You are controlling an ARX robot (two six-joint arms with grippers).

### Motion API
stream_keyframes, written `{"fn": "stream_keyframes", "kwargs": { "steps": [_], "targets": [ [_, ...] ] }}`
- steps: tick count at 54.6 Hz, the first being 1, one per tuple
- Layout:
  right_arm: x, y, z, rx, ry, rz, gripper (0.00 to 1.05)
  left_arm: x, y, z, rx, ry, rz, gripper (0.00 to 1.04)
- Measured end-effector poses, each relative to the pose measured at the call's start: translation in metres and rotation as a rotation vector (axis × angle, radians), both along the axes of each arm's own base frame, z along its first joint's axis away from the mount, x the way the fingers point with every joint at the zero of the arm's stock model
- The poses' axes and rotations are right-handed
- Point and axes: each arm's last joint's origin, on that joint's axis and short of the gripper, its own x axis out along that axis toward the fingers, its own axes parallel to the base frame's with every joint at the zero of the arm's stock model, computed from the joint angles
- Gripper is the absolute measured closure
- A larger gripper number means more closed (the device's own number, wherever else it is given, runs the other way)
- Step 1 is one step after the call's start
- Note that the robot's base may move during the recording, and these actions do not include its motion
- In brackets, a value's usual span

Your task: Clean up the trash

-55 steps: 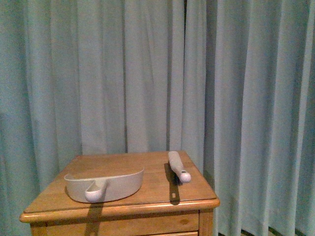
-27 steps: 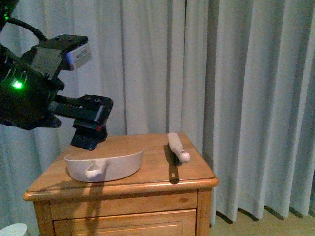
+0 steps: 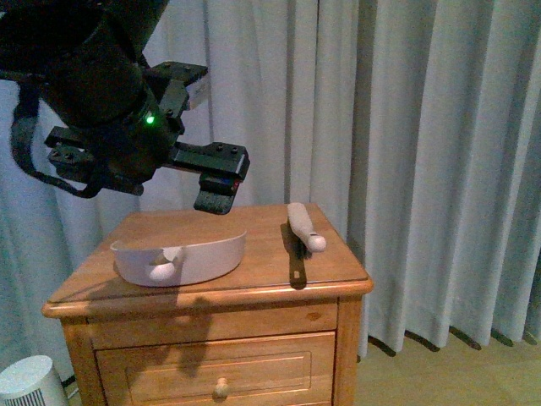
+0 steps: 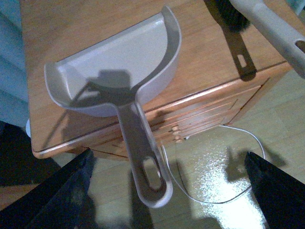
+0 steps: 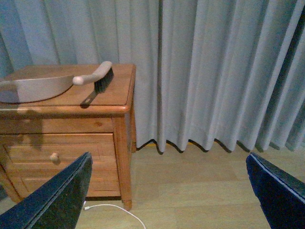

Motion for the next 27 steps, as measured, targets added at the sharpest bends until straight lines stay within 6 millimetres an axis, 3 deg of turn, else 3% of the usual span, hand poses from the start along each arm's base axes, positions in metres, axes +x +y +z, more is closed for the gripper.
{"fn": "stream_keyframes", "kwargs": {
  "steps": [19, 27],
  "targets": [
    [0.0, 0.0, 0.0, 0.0, 0.0, 0.0, 0.07, 0.031, 0.002, -0.032, 0.049, 0.07, 0.1, 0.08],
    [0.0, 0.0, 0.0, 0.0, 0.0, 0.0, 0.07, 0.035, 0.002, -0.041, 0.046, 0.091, 0.118, 0.08]
  ]
}}
